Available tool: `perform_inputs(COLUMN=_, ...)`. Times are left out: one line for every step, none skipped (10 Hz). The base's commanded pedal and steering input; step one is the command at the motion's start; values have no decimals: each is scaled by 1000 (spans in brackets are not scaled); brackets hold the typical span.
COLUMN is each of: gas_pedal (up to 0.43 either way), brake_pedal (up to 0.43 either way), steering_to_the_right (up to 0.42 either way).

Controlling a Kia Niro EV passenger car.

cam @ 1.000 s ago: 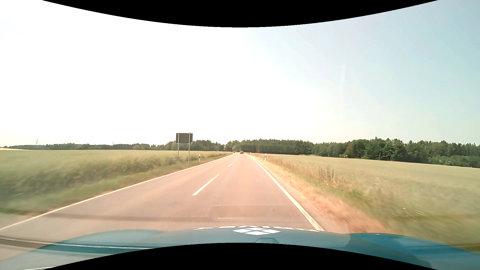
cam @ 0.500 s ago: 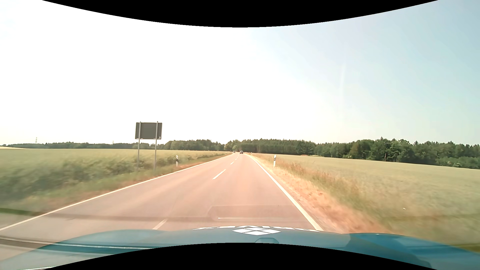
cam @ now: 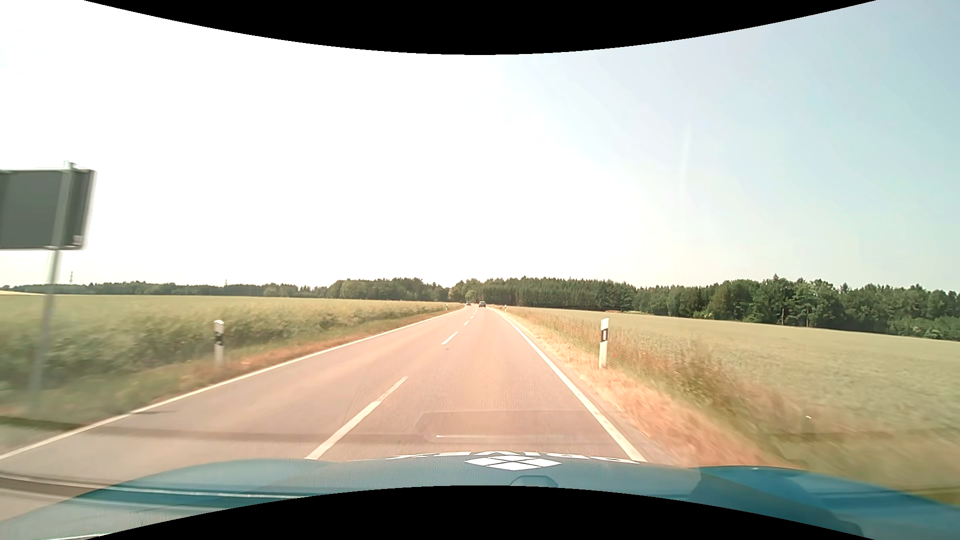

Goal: Follow the waypoints while adhering to traffic rules and regulations

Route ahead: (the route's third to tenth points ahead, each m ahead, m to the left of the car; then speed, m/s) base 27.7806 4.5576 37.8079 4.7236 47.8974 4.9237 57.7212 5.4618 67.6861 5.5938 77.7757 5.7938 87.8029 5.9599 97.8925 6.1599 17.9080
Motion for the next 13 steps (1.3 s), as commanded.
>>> perform_inputs(gas_pedal=280, brake_pedal=0, steering_to_the_right=-1)
perform_inputs(gas_pedal=280, brake_pedal=0, steering_to_the_right=-1)
perform_inputs(gas_pedal=280, brake_pedal=0, steering_to_the_right=-1)
perform_inputs(gas_pedal=280, brake_pedal=0, steering_to_the_right=-1)
perform_inputs(gas_pedal=280, brake_pedal=0, steering_to_the_right=-3)
perform_inputs(gas_pedal=280, brake_pedal=0, steering_to_the_right=-4)
perform_inputs(gas_pedal=280, brake_pedal=0, steering_to_the_right=-4)
perform_inputs(gas_pedal=287, brake_pedal=0, steering_to_the_right=-4)
perform_inputs(gas_pedal=287, brake_pedal=0, steering_to_the_right=-4)
perform_inputs(gas_pedal=287, brake_pedal=0, steering_to_the_right=-4)
perform_inputs(gas_pedal=287, brake_pedal=0, steering_to_the_right=-4)
perform_inputs(gas_pedal=287, brake_pedal=0, steering_to_the_right=-4)
perform_inputs(gas_pedal=287, brake_pedal=0, steering_to_the_right=-4)
